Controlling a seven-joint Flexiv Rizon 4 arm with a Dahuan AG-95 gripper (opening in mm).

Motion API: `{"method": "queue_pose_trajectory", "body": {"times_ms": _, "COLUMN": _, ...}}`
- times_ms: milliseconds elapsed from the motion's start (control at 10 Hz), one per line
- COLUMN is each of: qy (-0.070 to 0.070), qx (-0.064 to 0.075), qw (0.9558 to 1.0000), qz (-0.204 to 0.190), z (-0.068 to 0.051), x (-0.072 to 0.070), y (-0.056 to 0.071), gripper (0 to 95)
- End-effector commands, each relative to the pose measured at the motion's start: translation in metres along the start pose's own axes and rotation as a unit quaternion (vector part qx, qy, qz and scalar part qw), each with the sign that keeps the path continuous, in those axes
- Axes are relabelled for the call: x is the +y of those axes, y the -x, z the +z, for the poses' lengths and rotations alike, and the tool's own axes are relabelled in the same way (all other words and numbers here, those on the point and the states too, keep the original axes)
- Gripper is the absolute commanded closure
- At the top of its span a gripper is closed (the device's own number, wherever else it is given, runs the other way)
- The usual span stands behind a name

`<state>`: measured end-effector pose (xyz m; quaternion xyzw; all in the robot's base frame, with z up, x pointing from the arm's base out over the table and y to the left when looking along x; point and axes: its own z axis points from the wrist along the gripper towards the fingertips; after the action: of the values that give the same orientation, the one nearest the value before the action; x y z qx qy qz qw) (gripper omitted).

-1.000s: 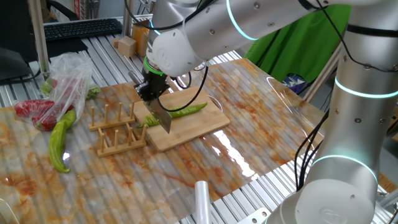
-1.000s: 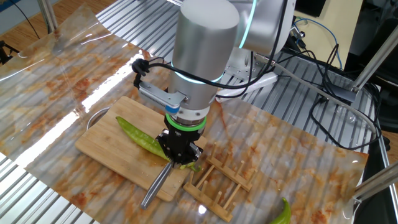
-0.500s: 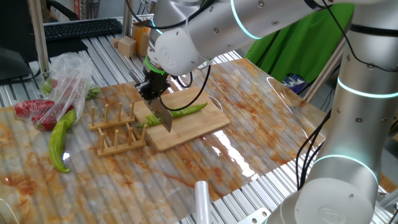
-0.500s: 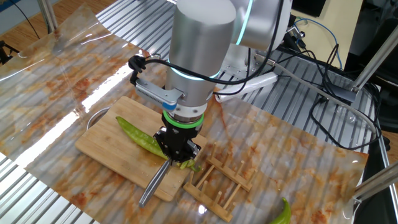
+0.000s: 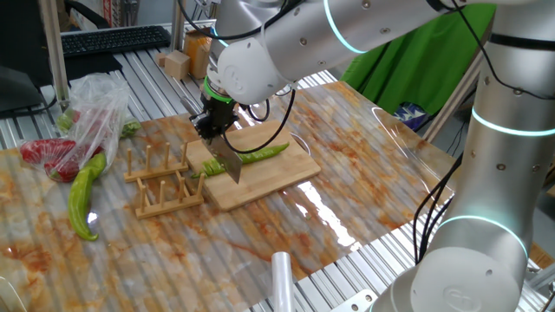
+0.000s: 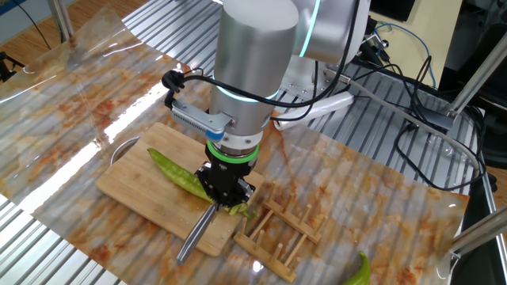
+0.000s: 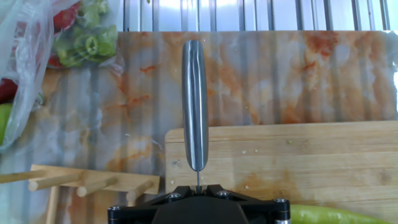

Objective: Chop the chili peppers

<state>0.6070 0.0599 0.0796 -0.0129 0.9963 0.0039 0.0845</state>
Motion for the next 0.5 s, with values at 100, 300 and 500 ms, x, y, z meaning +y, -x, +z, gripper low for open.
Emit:
{"method": "queue_pose_trajectory", "body": {"times_ms": 100, "qy": -0.001, "qx": 0.000, "qw": 1.0000, "qz": -0.001, "z": -0.0013, "x": -0.0013, "y": -0.0003, "gripper": 95.0}}
{"method": "queue_pose_trajectory", "body": {"times_ms": 300, "qy": -0.001, "qx": 0.000, "qw": 1.0000, "qz": -0.002, "z": -0.0003, "x": -0.0028, "y": 0.0002, "gripper": 95.0}}
{"method": "queue_pose_trajectory", "body": {"times_ms": 500, "qy": 0.001, "qx": -0.002, "qw": 1.0000, "qz": -0.001, "z": 0.0023, "x": -0.0068, "y": 0.0014, "gripper": 95.0}}
